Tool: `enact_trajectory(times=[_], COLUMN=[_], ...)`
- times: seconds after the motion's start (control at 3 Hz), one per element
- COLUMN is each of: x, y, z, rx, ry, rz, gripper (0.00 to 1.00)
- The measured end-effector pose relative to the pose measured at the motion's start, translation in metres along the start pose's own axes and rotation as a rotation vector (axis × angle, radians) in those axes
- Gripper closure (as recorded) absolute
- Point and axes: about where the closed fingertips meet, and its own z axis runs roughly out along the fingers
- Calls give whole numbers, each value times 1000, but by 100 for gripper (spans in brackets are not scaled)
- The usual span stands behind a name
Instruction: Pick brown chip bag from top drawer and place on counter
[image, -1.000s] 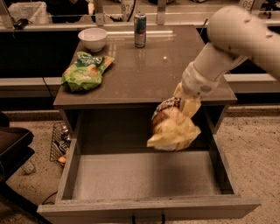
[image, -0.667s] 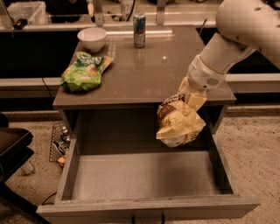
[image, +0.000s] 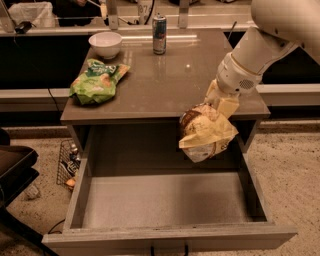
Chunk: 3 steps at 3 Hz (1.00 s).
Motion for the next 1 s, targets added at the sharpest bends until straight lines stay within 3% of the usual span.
enact_trajectory(times=[0.33,0.67,1.0], x=[7,6,10], y=[29,75,113], z=[41,34,-7], rx=[-88,-124,-74], ry=[-99,-144,-114], rz=[27,62,119], gripper=[100,100,100])
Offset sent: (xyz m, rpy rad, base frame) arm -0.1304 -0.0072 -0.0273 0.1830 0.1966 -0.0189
